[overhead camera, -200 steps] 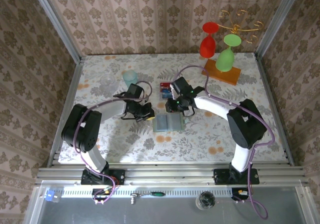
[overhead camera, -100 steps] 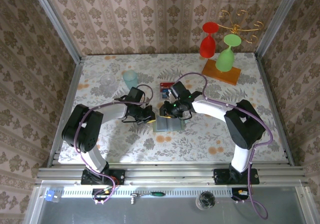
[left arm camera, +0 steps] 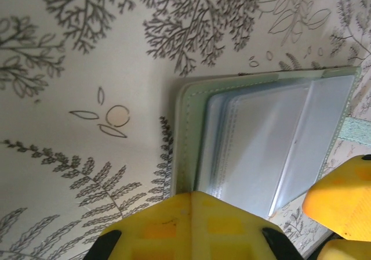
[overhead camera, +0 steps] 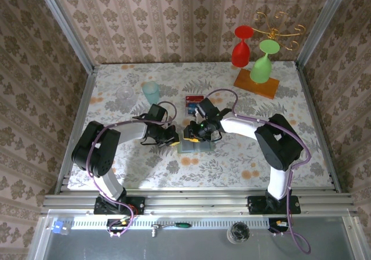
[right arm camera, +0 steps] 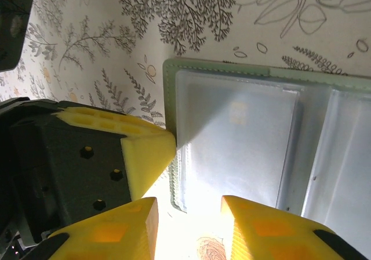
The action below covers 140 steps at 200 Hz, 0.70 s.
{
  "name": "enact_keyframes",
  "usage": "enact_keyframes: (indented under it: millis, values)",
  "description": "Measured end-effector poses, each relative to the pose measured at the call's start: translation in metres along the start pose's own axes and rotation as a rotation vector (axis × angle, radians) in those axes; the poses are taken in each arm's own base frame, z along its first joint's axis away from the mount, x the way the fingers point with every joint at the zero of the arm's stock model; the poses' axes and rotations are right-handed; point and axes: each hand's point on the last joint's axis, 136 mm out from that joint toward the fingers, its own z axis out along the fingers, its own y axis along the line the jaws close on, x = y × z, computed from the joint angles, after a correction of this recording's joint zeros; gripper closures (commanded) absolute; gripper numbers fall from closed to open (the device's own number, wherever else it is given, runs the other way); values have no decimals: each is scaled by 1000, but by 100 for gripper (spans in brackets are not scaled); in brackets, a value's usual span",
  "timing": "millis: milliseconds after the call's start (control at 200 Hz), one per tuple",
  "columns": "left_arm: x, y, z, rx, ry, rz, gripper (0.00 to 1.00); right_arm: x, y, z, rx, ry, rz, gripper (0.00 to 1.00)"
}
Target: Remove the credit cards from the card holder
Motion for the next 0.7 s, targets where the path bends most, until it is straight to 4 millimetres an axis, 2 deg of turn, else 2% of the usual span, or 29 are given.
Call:
enact_keyframes:
  millis: [450,700]
  values:
    - [1,4,2,-2,6,-8,100,8,-1,10,-6,35,20,65]
    - [1,4,2,8,4,-8,100,11,-10,18,13,54,34,65]
